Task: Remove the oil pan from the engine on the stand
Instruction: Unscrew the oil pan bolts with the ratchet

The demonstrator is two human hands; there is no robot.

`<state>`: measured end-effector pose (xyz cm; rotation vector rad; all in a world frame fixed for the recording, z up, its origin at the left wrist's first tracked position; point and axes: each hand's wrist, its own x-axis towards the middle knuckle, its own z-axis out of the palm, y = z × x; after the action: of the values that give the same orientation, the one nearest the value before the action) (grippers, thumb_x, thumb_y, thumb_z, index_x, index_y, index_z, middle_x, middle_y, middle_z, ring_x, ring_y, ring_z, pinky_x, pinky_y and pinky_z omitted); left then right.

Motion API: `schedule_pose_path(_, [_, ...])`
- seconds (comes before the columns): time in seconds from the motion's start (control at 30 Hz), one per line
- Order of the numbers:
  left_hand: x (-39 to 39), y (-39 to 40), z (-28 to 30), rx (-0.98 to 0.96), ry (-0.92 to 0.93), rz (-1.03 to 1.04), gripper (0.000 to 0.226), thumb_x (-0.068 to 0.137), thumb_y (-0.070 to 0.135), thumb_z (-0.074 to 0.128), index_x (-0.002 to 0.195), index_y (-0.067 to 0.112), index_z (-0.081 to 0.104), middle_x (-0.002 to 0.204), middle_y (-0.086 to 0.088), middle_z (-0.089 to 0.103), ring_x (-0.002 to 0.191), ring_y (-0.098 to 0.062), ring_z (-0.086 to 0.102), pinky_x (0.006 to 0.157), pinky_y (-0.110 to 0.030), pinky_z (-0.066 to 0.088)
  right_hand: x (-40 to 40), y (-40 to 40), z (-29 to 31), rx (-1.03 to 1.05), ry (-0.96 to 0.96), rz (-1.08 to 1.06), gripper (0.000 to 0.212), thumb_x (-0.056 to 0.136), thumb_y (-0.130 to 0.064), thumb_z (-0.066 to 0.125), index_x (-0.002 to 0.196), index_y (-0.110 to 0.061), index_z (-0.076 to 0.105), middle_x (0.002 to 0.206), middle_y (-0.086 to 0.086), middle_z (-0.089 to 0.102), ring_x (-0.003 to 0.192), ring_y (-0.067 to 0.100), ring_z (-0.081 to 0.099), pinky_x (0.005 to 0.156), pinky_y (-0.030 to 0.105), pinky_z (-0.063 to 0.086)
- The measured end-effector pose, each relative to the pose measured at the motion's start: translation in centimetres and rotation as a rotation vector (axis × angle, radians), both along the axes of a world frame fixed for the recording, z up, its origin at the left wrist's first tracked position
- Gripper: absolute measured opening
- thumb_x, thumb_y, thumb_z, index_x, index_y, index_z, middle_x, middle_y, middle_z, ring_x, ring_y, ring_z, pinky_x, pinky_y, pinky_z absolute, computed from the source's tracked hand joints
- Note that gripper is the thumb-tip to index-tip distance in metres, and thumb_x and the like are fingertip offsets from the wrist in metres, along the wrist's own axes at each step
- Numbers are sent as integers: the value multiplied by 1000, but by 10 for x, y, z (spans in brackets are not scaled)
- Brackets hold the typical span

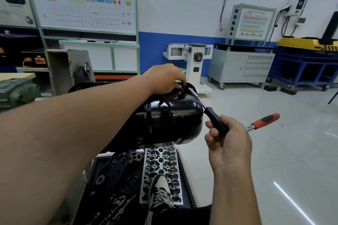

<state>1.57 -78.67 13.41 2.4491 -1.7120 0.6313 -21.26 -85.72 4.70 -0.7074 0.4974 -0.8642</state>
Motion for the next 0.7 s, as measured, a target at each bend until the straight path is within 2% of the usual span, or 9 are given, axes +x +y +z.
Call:
schedule_pose_path(0.13, [0,3,-2,-111,129,42,31,98,21,64,127,32,66,118,12,70,109,-15,61,87,-38,52,-1,1,5,-129,34,-55,16,82,3,70,83,-8,58,68,22,65,42,17,50,39,26,40])
schedule_pose_path(0.33, [-2,5,-2,-103,123,90,26,99,22,64,121,30,74,120,6,69,112,-21,62,91,-42,55,-1,2,22,-372,154,-136,15,79,4,68,78,-8,59,62,20,63,40,22,52,40,27,42])
schedule_pose_path(0.53, [-8,6,-1,-100,120,95,30,99,17,60,120,32,76,118,5,70,111,-22,62,88,-45,56,3,7,39,-471,183,-85,14,78,3,66,76,-8,58,58,17,63,38,22,53,40,28,45])
schedule_pose_path(0.7, [-10,8,0,-88,124,89,32,99,18,60,123,35,75,118,6,71,112,-22,62,90,-45,56,14,10,39,-526,284,-160,10,77,-3,65,81,-8,58,49,8,63,35,23,58,41,28,48])
